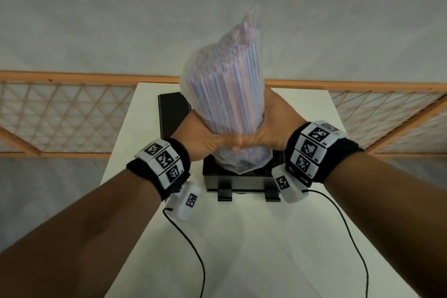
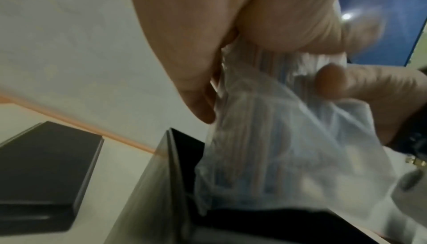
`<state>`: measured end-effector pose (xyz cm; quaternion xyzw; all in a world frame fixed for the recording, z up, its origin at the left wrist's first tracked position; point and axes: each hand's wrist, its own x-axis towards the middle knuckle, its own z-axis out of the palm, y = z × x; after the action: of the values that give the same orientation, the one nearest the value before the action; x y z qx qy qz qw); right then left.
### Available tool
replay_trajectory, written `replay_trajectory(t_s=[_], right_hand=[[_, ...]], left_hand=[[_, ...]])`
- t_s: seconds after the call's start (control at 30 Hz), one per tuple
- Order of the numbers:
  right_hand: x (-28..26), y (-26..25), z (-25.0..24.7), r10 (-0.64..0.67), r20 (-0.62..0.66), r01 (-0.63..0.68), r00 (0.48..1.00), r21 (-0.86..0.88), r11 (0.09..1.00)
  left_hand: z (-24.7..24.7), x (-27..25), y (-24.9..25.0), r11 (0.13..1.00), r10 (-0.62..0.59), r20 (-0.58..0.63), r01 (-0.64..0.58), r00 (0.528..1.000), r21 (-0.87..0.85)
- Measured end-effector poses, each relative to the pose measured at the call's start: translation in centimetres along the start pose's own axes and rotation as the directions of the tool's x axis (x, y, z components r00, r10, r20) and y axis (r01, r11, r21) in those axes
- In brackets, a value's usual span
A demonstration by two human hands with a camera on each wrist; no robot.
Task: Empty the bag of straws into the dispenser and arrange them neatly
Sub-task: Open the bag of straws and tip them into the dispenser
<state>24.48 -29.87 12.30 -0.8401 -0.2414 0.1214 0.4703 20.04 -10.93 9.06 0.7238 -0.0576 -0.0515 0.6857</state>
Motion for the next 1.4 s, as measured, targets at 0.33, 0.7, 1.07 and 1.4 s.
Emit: replay_trajectory(t_s=[0.33, 0.7, 1.07, 1.4], right_hand=[[-2.2, 3.3, 1.3, 0.095, -0.08, -0.098, 0.992, -0.037, 0.994], [-5.6, 3.2, 0.6, 0.127, -0.079, -0.136, 0.989, -0.126, 0.983], [-6.9, 2.1, -1.9, 0.087, -0.079, -0.103, 0.993, -0.239, 0.966], [-6.4, -1.4, -2.4, -0.058, -0.235, 0.089, 0.97, 0.124, 0.988]], left_hand=[[-0.8, -1.5, -0.8, 0.98, -0.179, 0.057, 0.173, 0.982, 0.095], [-3.1, -4.2, 0.6, 0.997, -0.018, 0.032, 0.016, 0.999, 0.07], [-2.6, -4.1, 2.3, 0.996, 0.028, 0.053, -0.024, 0.998, -0.085], [0.2, -3.1, 4.5, 0.995, 0.068, -0.069, -0.073, 0.995, -0.068]])
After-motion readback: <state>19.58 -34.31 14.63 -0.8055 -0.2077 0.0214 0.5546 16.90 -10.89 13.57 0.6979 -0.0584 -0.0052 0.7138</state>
